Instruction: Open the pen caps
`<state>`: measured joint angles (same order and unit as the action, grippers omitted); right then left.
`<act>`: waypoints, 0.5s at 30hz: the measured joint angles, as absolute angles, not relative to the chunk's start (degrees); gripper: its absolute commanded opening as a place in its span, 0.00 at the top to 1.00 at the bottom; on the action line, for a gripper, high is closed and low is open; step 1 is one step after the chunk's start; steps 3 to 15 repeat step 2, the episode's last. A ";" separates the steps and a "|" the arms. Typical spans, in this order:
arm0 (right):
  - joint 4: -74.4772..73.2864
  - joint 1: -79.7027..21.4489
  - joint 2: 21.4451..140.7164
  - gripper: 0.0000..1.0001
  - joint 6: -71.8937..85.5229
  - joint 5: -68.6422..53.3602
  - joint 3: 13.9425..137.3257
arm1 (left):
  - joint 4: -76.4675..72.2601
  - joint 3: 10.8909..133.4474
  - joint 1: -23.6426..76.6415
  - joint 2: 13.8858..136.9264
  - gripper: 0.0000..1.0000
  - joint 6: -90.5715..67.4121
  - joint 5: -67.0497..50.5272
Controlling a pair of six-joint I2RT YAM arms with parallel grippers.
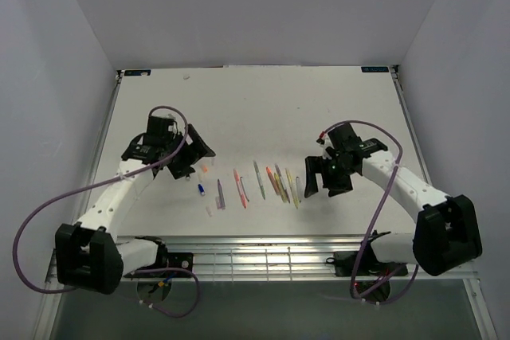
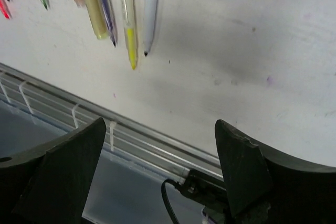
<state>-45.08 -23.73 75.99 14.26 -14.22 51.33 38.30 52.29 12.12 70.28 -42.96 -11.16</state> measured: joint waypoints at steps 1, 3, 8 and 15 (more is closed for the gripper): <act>-45.23 -23.73 74.19 0.10 14.57 -14.37 49.74 | 36.99 50.28 12.12 68.03 0.02 -44.88 -13.23; -45.23 -23.73 72.27 0.10 14.74 -14.74 48.01 | 35.57 48.45 12.12 66.02 0.02 -46.54 -15.14; -45.23 -23.73 72.27 0.10 14.74 -14.74 48.01 | 35.57 48.45 12.12 66.02 0.02 -46.54 -15.14; -45.23 -23.73 72.27 0.10 14.74 -14.74 48.01 | 35.57 48.45 12.12 66.02 0.02 -46.54 -15.14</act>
